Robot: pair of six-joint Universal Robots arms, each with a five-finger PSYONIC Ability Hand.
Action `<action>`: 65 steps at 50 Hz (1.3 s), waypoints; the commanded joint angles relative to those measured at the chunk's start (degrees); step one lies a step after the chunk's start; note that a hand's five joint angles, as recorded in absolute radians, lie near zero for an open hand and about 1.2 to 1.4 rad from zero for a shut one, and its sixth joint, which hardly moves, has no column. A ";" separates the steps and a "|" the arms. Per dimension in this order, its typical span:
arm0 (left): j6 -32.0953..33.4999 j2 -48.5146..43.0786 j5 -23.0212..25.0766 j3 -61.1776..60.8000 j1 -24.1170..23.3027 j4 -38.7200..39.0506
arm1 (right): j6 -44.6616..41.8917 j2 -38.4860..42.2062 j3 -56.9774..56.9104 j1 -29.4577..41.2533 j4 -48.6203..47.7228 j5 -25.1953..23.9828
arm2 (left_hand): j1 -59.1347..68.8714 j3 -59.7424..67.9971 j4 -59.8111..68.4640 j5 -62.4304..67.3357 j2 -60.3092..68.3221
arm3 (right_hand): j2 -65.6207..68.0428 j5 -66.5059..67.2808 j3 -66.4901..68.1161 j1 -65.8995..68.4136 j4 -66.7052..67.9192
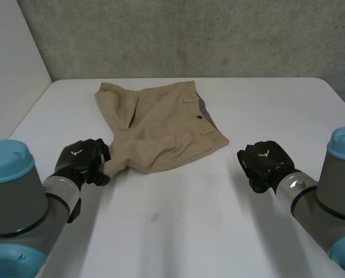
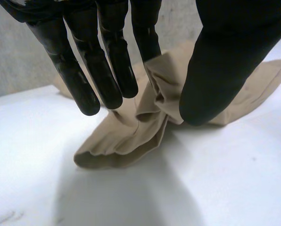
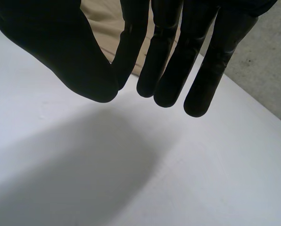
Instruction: Fold the shorts.
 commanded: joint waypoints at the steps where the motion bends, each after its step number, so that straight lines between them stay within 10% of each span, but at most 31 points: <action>1: 0.02 8.72 0.46 -2.63 -0.47 -0.43 | 3.11 -4.63 2.85 -0.14 -0.92 -0.60 | 6.55 5.47 5.76 5.60 5.77 | -17.69 -17.13 -17.83 -3.93 -18.11; 11: 0.10 10.04 1.96 -3.16 -0.99 0.27 | 16.91 -0.26 -3.64 -2.16 -1.62 -1.48 | 24.38 23.30 23.59 23.43 23.60 | -44.53 -43.97 -44.67 -30.77 -44.95; 41: 0.10 6.17 1.87 -4.48 -1.61 1.33 | 3.38 34.38 -48.90 0.56 5.93 -8.59 | 13.11 12.03 12.32 12.16 12.33 | -29.40 -28.84 -29.54 -15.64 -29.82; 65: 0.02 6.26 2.04 -4.65 -1.44 1.15 | 3.03 45.11 -63.33 1.09 10.07 -9.12 | 13.28 12.20 12.49 12.33 12.50 | -21.83 -21.26 -21.96 -8.06 -22.25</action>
